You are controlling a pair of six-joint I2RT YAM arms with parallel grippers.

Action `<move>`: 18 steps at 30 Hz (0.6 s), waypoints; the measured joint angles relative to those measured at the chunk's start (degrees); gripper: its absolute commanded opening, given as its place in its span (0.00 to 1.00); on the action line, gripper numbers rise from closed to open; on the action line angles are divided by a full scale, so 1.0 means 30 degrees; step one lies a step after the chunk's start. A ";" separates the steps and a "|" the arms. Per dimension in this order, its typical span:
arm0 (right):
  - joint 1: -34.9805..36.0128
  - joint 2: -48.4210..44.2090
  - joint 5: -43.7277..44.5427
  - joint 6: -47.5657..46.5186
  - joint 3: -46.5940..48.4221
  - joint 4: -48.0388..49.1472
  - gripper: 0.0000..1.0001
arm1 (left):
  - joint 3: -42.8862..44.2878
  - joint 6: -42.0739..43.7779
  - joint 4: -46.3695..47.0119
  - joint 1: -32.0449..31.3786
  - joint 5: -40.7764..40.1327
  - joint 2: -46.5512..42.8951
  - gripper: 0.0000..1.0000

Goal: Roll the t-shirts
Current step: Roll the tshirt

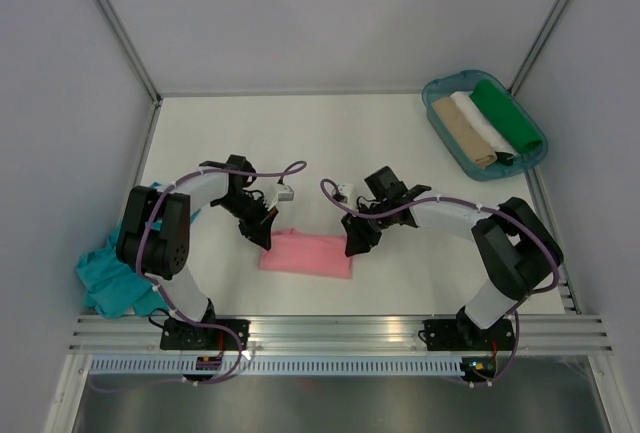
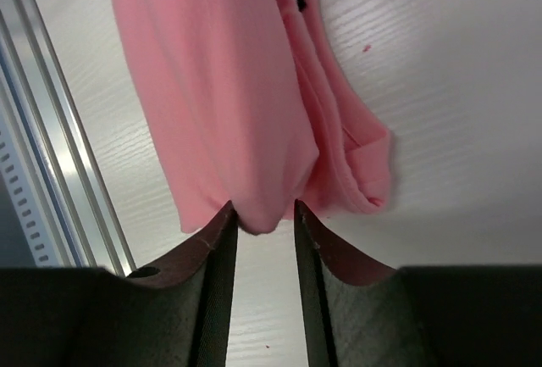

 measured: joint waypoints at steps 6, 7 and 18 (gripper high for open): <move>-0.0554 0.0437 0.0204 0.2113 -0.0066 0.0940 0.35 | 0.0481 -0.1508 0.0255 0.0124 -0.0430 0.0634 0.18; -0.0590 0.0437 0.0182 0.2433 -0.0087 0.1224 0.30 | 0.0481 -0.1647 0.0313 0.0124 -0.0546 0.0634 0.20; -0.1545 0.0845 -0.0124 0.5355 -0.0750 0.3198 0.02 | 0.0481 -0.3009 0.1260 0.0182 -0.1188 0.0335 0.32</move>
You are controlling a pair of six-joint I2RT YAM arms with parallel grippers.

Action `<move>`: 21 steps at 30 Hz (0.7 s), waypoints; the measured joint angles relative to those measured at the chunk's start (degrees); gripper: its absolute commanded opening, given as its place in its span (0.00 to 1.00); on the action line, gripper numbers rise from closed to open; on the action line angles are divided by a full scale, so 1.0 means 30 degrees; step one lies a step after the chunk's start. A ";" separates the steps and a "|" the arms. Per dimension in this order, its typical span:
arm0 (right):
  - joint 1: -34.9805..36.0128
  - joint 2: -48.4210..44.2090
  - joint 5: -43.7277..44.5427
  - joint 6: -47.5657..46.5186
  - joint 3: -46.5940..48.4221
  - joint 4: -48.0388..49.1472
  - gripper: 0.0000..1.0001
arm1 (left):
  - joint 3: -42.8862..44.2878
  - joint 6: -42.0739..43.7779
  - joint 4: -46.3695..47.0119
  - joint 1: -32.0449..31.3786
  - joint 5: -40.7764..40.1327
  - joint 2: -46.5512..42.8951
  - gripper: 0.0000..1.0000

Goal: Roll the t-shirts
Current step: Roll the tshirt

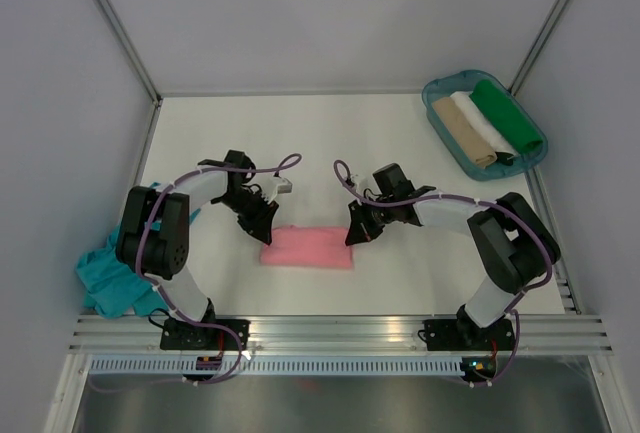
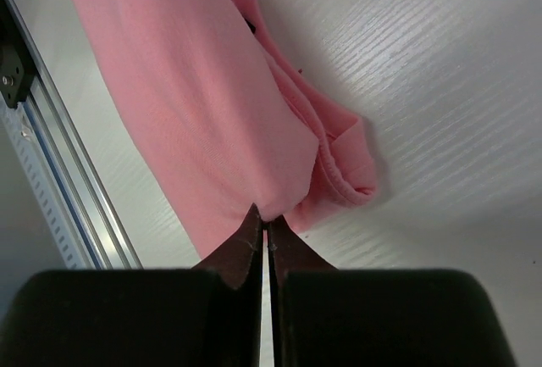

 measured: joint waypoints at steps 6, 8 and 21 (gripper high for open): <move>-0.0153 0.0146 0.0160 0.0539 -0.0109 0.0270 0.11 | -0.0007 -0.1151 0.1202 0.0321 0.0175 -0.1107 0.37; -0.0204 0.0146 0.0342 0.0707 -0.0204 0.0503 0.13 | -0.0007 -0.1858 0.1989 0.0401 0.0175 -0.1632 0.37; -0.0495 0.0284 0.1246 0.1450 -0.0889 0.1515 0.28 | 0.0044 -0.2761 0.4095 -0.0299 -0.0379 -0.6156 0.99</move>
